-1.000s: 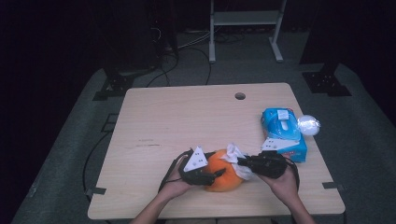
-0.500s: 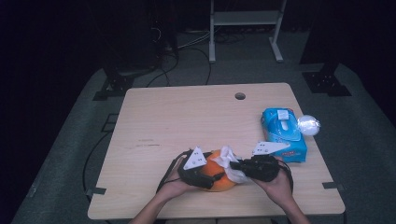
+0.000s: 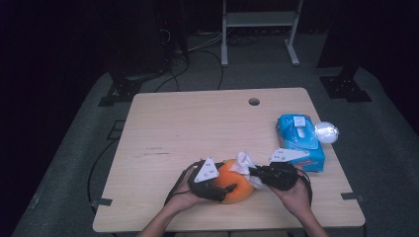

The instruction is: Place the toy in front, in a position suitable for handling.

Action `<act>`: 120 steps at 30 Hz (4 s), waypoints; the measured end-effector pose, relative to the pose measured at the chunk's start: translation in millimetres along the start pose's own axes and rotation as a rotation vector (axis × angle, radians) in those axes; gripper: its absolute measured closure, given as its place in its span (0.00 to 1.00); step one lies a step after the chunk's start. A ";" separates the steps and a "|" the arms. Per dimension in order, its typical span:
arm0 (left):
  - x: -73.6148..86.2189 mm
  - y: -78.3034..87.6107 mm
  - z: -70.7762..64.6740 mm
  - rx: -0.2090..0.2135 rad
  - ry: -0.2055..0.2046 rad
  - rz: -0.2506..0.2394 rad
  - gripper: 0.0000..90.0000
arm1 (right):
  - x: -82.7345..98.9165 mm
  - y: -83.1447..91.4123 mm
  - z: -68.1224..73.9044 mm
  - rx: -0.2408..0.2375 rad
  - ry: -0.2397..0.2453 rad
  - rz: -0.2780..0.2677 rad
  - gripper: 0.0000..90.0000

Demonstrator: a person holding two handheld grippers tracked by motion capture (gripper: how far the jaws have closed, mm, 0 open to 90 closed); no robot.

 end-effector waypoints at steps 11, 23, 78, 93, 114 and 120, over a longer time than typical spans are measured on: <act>4.6 3.5 5.9 0.096 0.054 0.029 0.12 | 11.6 -7.5 7.1 -0.019 0.087 0.074 0.94; 2.9 3.8 -1.4 0.080 0.003 0.025 0.20 | 5.4 -6.2 -6.8 0.044 0.021 0.042 0.93; 13.7 12.5 9.1 0.116 0.081 -0.011 0.27 | 6.0 -0.2 -8.7 -0.009 -0.033 -0.007 0.93; 12.6 12.3 7.7 0.115 0.097 -0.005 0.26 | 7.2 -3.9 -14.1 0.049 -0.032 -0.003 0.91; 2.4 9.2 -6.8 0.118 0.005 0.004 0.25 | -4.1 2.2 7.5 -0.013 0.008 -0.039 0.93; 2.1 9.0 -8.0 0.122 0.002 -0.001 0.25 | 0.4 0.5 -15.2 0.033 -0.064 -0.014 0.93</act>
Point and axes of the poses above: each handheld gripper's, and its own axes: y roughly backward along the jaws, x roughly out of its underside, z roughly to its left, the point moved 8 cm from there along -y, roughly forward along the jaws, and after that the axes turned 13 degrees about -y, right-handed, at the moved point
